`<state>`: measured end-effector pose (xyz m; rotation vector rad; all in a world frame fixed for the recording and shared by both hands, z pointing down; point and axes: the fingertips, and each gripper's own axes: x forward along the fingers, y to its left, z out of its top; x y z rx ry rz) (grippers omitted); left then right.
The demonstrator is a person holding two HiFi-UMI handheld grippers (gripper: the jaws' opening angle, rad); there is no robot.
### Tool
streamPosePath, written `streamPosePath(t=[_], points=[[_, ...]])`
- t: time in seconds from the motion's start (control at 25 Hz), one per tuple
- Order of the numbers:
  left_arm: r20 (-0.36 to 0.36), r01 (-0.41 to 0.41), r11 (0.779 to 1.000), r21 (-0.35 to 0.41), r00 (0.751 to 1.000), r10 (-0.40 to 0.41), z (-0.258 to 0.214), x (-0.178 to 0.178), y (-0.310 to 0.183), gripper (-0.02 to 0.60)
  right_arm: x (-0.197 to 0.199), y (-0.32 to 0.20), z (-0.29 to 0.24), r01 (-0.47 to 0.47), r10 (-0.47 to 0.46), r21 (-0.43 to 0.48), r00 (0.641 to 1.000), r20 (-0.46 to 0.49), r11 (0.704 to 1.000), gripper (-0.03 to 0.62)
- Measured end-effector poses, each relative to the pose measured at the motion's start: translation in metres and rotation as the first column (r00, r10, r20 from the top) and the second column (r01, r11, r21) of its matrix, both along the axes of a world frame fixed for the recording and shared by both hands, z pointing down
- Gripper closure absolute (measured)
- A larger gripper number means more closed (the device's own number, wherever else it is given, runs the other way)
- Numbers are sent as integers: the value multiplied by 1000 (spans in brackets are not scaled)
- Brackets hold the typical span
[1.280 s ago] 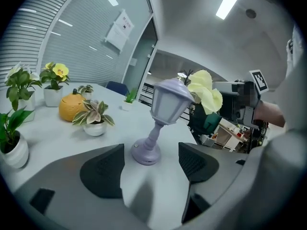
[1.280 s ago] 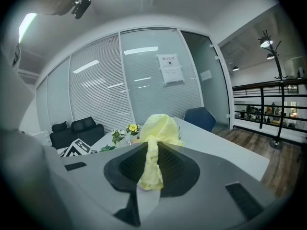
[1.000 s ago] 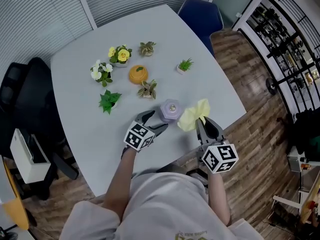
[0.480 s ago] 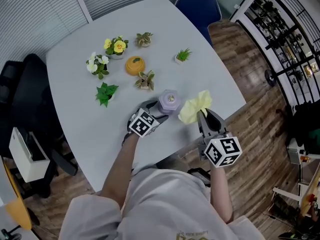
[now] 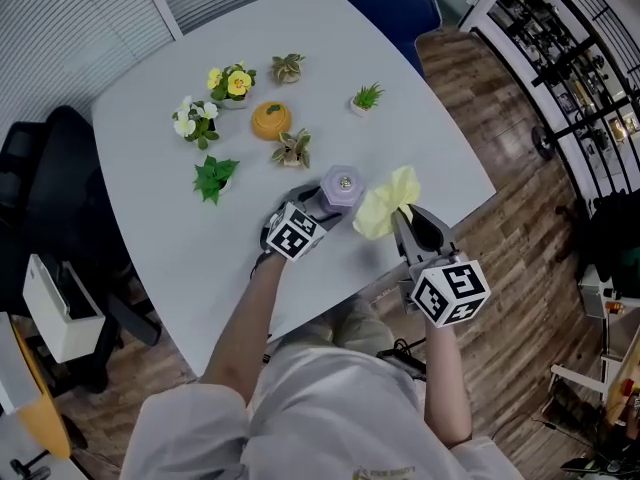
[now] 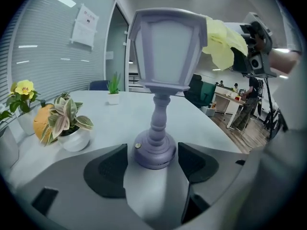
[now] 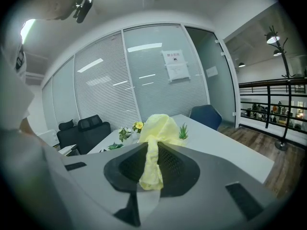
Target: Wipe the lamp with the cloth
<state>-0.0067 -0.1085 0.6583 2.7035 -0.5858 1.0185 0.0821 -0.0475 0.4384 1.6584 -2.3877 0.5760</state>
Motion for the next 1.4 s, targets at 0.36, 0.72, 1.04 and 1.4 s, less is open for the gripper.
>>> streamPosePath(t=[0.36, 0.72, 1.04, 1.4], points=[[24, -15, 1000, 25, 1000, 14, 3, 1, 0, 276, -17, -32, 11, 146, -145, -19, 989, 36, 989, 525], [49, -58, 998, 12, 997, 57, 7, 1, 4, 304, -33, -59, 26, 340, -339, -52, 940, 27, 939, 525], [50, -57, 998, 10, 997, 57, 7, 2, 3, 304, -43, -70, 42, 422, -421, -78, 907, 24, 903, 525], [52, -57, 998, 23, 997, 56, 8, 1, 1, 304, -48, -72, 44, 452, -458, -112, 889, -30, 885, 525]])
